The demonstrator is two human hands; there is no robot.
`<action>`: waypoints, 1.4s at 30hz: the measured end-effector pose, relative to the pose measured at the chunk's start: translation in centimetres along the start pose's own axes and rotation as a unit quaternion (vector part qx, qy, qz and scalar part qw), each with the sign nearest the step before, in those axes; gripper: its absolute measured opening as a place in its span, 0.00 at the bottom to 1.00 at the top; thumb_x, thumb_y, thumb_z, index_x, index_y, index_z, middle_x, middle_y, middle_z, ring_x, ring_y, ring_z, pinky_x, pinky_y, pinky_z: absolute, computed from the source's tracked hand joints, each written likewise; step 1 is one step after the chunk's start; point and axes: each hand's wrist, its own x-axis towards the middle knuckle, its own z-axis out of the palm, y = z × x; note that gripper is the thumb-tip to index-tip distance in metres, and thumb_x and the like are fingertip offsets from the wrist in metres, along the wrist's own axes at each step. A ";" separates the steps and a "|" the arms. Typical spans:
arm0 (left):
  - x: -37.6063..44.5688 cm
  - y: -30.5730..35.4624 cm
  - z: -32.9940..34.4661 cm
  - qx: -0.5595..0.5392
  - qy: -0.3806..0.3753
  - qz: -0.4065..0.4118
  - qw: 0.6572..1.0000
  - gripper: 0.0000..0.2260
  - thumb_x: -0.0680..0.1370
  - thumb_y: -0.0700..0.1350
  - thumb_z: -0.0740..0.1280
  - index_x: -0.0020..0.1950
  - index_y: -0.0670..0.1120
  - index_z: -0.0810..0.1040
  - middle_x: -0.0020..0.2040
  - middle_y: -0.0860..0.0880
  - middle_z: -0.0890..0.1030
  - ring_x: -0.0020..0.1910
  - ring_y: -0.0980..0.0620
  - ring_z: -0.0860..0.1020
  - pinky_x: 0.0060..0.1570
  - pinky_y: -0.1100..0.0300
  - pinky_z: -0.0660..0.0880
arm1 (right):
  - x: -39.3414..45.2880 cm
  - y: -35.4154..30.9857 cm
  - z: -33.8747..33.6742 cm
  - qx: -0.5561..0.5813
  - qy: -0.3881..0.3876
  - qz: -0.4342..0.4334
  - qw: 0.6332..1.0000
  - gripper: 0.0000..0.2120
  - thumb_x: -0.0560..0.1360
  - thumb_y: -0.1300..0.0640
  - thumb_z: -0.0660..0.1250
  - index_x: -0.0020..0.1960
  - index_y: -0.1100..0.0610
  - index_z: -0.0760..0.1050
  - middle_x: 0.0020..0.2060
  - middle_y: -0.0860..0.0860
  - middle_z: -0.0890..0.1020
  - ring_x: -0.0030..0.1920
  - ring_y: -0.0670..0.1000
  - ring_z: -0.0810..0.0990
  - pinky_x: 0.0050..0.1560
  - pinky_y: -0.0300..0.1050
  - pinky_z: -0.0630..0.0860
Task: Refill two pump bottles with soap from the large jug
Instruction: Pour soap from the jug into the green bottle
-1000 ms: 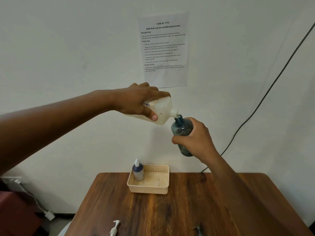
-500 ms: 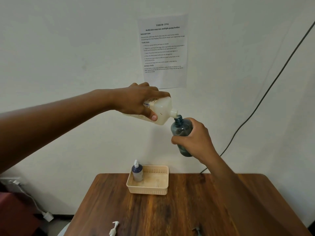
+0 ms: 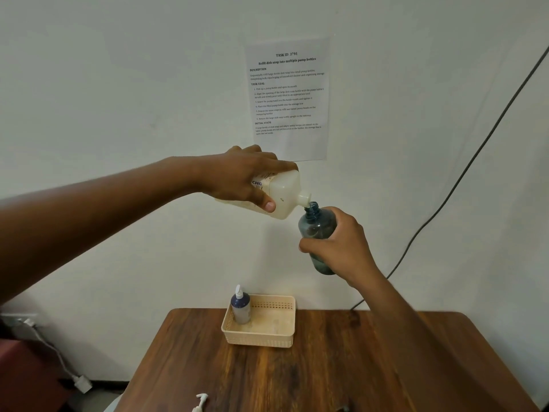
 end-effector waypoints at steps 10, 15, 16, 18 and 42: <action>-0.3 -0.1 -0.8 0.016 -0.001 -0.003 1.000 0.38 0.71 0.68 0.64 0.80 0.62 0.60 0.60 0.59 0.72 0.62 0.52 0.67 0.67 0.48 0.64 | 0.2 -0.6 0.1 -0.005 0.000 -0.007 1.000 0.24 0.65 0.58 0.78 0.57 0.47 0.74 0.47 0.39 0.78 0.47 0.43 0.79 0.42 0.36 0.74; -0.4 0.1 -1.4 0.019 -0.006 -0.009 1.000 0.38 0.71 0.68 0.64 0.80 0.62 0.60 0.60 0.58 0.72 0.63 0.52 0.66 0.68 0.47 0.63 | 0.3 -0.9 0.2 -0.004 0.000 -0.010 1.000 0.25 0.65 0.58 0.78 0.58 0.47 0.74 0.47 0.39 0.79 0.47 0.42 0.78 0.42 0.36 0.73; -0.4 0.1 -1.4 0.017 -0.006 -0.009 1.000 0.38 0.71 0.68 0.64 0.80 0.62 0.60 0.60 0.59 0.72 0.62 0.52 0.66 0.69 0.47 0.63 | 0.3 -0.9 0.2 -0.004 0.001 -0.009 1.000 0.25 0.65 0.58 0.78 0.58 0.47 0.74 0.47 0.40 0.78 0.47 0.43 0.78 0.43 0.36 0.73; -0.5 0.0 -1.5 0.013 -0.007 -0.009 1.000 0.38 0.71 0.68 0.65 0.80 0.63 0.60 0.60 0.59 0.71 0.62 0.53 0.65 0.69 0.48 0.63 | 0.3 -1.0 0.3 -0.007 0.001 -0.008 1.000 0.25 0.65 0.58 0.78 0.58 0.48 0.74 0.48 0.40 0.79 0.48 0.43 0.78 0.43 0.38 0.74; -0.7 -0.3 -2.0 0.013 -0.012 -0.010 1.000 0.38 0.70 0.68 0.66 0.79 0.63 0.61 0.61 0.58 0.74 0.62 0.54 0.65 0.71 0.44 0.62 | 0.4 -1.3 0.6 -0.016 0.006 -0.013 1.000 0.27 0.65 0.57 0.79 0.61 0.50 0.75 0.53 0.46 0.80 0.51 0.47 0.79 0.45 0.37 0.74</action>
